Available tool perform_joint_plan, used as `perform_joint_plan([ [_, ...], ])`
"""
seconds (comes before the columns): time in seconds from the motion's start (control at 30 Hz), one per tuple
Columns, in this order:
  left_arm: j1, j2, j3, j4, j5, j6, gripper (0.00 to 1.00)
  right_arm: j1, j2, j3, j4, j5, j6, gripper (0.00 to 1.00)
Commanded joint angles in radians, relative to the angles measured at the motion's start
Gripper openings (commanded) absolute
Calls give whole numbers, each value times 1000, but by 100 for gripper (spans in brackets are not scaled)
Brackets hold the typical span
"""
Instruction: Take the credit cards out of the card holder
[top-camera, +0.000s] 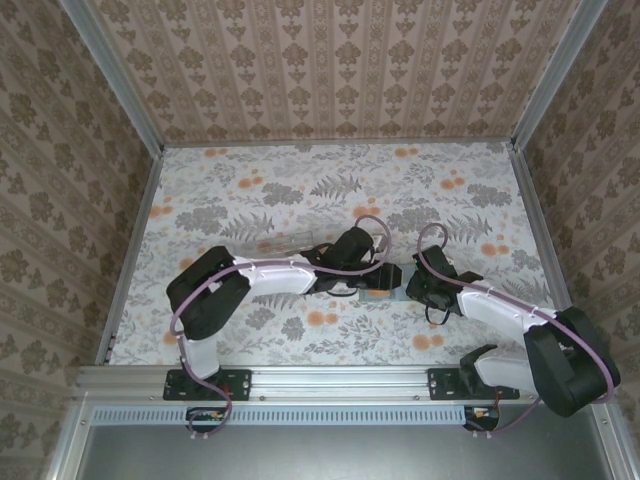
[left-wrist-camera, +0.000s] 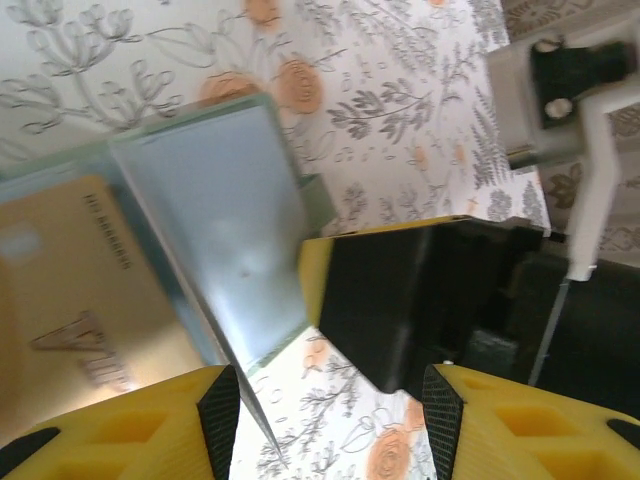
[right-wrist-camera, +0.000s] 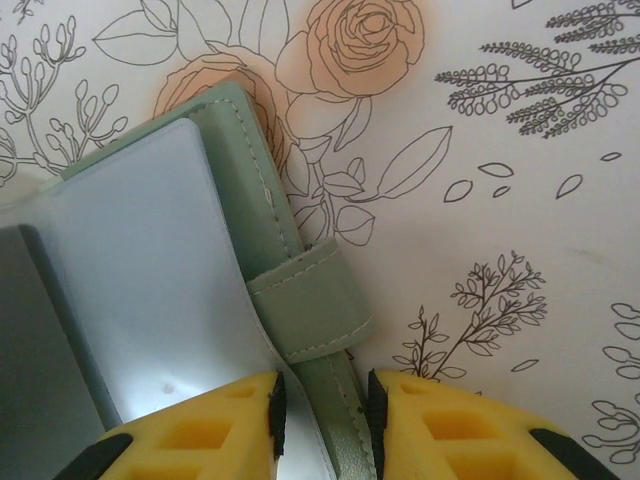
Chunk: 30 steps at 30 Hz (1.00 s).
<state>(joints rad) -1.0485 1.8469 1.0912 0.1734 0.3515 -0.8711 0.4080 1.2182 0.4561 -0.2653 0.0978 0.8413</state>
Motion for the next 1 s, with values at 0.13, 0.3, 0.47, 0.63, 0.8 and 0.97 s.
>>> perform_joint_plan([
  [0.13,-15,51,65,7,52,21,55,11,1,-30,67,-124,9,32],
  [0.3,-18,66,80,18,64,21,56,11,-51,-31,21,-82,17,33],
  [0.47,-16,90,122,10,71,21,56,3,-140,-37,-46,-22,40,36],
  [0.63,-13,83,123,2,71,30,56,-15,-255,-55,-106,11,55,38],
  [0.8,3,28,95,-13,49,39,56,-29,-288,-58,-115,0,28,39],
  [0.97,33,-31,36,-60,-4,45,54,-31,-246,-28,-87,-37,-24,33],
])
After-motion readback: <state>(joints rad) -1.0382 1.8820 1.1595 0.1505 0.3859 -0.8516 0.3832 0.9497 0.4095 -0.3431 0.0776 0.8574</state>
